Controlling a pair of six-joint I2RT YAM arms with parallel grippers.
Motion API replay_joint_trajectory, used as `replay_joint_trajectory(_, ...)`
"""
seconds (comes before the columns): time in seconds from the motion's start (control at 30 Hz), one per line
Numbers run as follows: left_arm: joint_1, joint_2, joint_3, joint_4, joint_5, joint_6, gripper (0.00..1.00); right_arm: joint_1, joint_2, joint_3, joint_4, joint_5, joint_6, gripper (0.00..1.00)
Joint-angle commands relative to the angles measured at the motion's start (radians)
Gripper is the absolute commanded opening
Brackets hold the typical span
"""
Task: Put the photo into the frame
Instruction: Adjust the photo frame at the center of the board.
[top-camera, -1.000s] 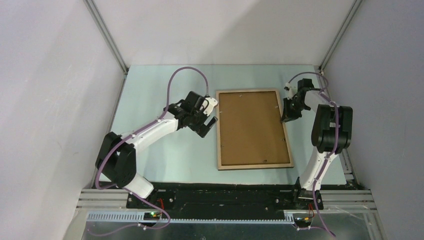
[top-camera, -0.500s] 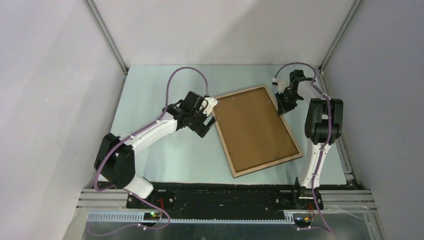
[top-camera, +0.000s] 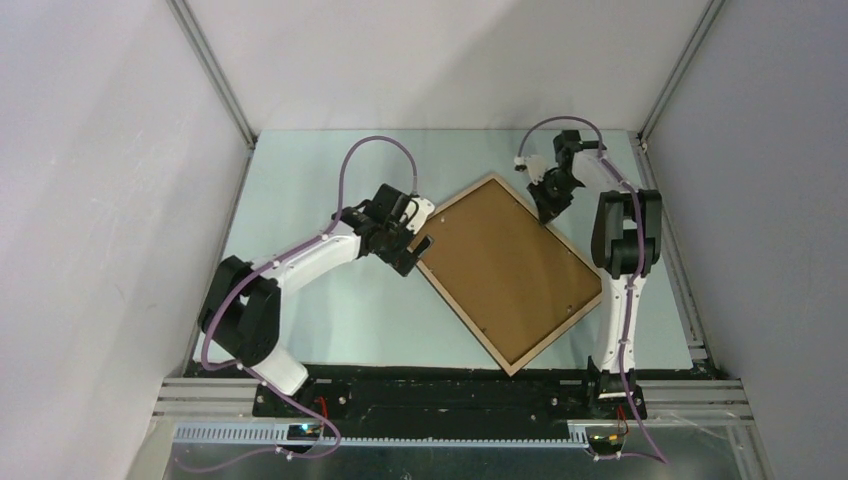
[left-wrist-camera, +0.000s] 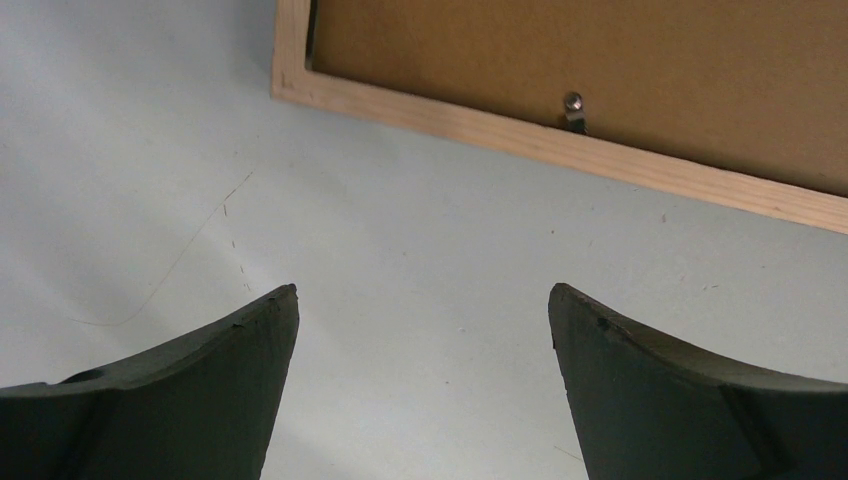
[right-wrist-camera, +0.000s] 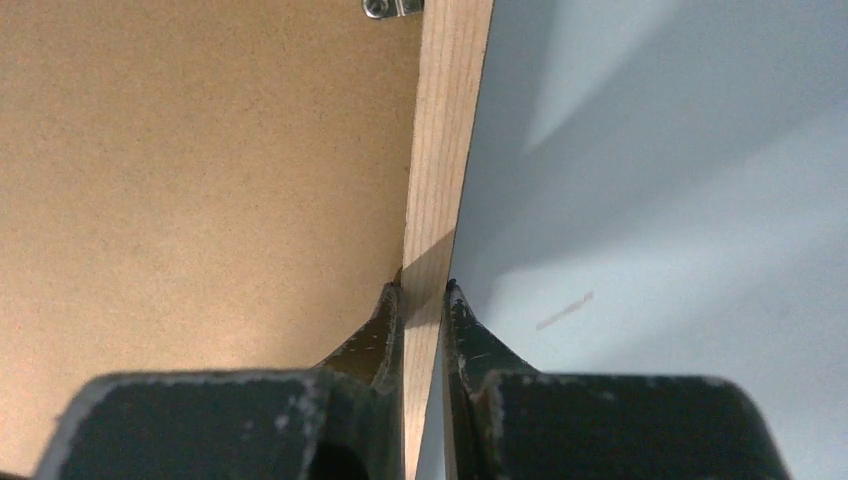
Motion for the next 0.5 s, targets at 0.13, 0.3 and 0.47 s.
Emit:
replay_joint_trajectory(0.13, 0.048, 0.021, 0.026, 0.02, -0.018, 0.003, 0.99, 0.108, 0.117, 0.201, -0.043, -0.002, -0.108, 0.0)
replay_joint_trajectory(0.3, 0.07, 0.024, 0.024, 0.02, -0.015, -0.002, 0.99, 0.147, 0.191, 0.304, -0.058, 0.009, -0.112, 0.0)
replay_joint_trajectory(0.47, 0.086, 0.033, 0.033, 0.02, -0.026, -0.018, 0.99, 0.191, 0.199, 0.315, -0.035, 0.003, -0.119, 0.0)
